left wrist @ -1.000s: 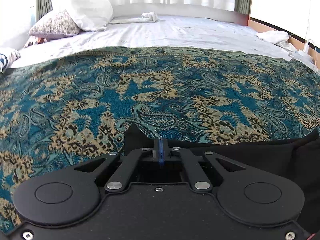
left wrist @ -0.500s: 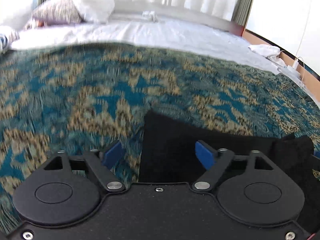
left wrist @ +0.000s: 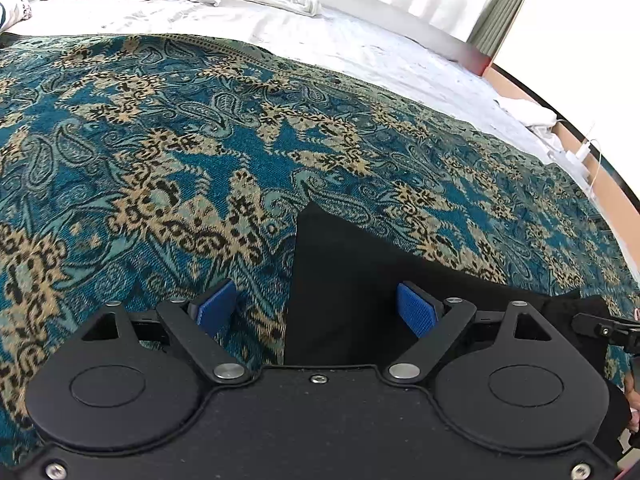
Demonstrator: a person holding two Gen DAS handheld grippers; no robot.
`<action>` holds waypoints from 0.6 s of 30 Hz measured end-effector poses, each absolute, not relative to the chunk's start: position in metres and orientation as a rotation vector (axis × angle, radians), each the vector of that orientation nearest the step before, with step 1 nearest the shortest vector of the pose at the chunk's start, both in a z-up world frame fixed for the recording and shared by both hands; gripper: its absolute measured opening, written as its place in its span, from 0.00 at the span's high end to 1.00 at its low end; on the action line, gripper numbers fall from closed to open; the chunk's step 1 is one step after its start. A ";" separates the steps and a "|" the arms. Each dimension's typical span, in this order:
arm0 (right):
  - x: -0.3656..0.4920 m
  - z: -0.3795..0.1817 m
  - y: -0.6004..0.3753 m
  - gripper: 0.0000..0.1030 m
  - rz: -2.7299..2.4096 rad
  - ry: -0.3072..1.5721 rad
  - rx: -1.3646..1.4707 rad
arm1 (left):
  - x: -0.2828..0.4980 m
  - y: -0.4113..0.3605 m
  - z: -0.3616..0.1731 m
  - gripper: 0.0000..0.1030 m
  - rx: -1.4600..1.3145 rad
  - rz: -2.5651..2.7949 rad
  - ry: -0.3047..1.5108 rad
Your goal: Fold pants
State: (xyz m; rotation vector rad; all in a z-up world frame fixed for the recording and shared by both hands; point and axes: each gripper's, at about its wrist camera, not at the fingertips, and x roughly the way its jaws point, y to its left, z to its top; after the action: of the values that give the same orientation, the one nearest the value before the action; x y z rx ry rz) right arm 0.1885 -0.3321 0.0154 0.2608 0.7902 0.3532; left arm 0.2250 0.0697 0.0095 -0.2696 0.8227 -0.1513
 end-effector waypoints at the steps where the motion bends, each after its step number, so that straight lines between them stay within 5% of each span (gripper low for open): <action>1: 0.191 0.015 -0.331 0.16 0.366 0.798 0.255 | 0.226 0.070 0.009 0.16 -0.267 -0.154 0.822; 15: 0.204 0.004 -0.323 0.19 0.508 0.802 0.270 | 0.224 0.056 0.004 0.18 -0.154 -0.178 0.795; 18: 0.203 0.003 -0.324 0.19 0.507 0.794 0.292 | 0.222 0.057 0.004 0.24 -0.151 -0.184 0.786</action>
State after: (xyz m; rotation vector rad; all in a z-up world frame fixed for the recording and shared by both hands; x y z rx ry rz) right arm 0.2032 -0.3240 0.0034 0.2924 0.7944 0.5069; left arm 0.2219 0.0567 0.0039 -0.1507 0.7859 -0.1835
